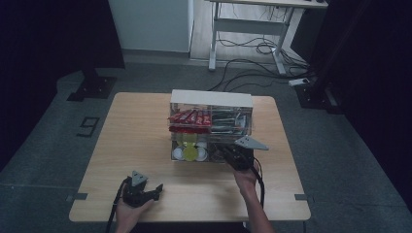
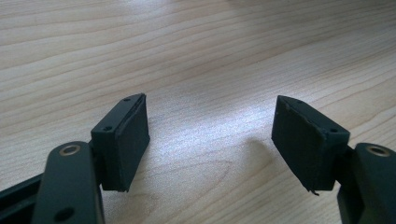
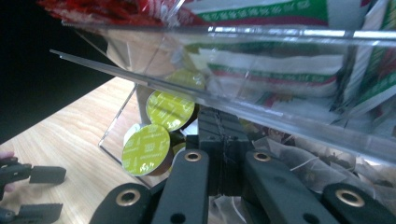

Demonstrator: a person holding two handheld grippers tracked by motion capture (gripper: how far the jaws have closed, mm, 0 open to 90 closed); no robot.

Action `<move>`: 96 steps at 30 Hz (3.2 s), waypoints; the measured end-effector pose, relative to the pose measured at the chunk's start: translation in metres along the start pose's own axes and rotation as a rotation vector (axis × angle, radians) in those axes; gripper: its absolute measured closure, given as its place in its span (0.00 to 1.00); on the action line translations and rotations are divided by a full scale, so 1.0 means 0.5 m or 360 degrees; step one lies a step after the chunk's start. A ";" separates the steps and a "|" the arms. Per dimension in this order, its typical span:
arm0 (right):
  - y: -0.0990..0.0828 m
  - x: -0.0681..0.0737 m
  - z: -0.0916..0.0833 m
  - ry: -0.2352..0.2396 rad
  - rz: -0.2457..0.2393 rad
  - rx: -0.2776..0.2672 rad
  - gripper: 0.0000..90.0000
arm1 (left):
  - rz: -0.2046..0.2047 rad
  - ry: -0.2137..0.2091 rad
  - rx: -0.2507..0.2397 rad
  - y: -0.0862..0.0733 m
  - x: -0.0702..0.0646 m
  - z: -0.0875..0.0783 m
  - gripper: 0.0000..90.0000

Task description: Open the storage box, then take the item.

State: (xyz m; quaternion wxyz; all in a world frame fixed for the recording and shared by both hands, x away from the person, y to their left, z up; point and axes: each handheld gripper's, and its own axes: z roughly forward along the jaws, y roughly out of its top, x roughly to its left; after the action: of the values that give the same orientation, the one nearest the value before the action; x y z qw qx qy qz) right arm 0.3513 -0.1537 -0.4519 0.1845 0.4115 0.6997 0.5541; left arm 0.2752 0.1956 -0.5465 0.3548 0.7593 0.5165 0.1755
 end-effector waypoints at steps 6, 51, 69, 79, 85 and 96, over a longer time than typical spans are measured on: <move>0.005 -0.008 0.007 0.0000 0.0010 -0.0012 0.99 | 0.0006 0.0003 0.0005 0.000 0.000 0.000 0.31; -0.002 -0.035 0.007 0.0051 0.0076 -0.0029 0.99 | 0.0115 -0.0035 -0.0162 0.169 -0.105 -0.022 0.31; -0.003 -0.045 0.005 0.0064 0.0087 -0.0034 0.99 | 0.0118 -0.0029 -0.0190 0.220 -0.142 0.006 0.31; -0.003 -0.046 0.003 0.0067 0.0090 -0.0035 0.99 | 0.0107 0.0015 -0.0206 0.236 -0.157 0.033 0.32; -0.004 -0.047 0.003 0.0069 0.0091 -0.0036 0.99 | 0.0115 0.0038 -0.0192 0.239 -0.161 0.048 0.32; -0.005 -0.047 0.003 0.0068 0.0090 -0.0038 0.99 | 0.0136 0.0074 -0.0196 0.243 -0.171 0.071 0.31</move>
State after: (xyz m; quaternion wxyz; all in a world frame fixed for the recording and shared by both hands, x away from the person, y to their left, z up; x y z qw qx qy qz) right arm 0.3654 -0.1715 -0.4591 0.1587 0.4170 0.6848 0.5761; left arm 0.3436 0.0791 -0.4748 0.3808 0.7532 0.4799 0.2395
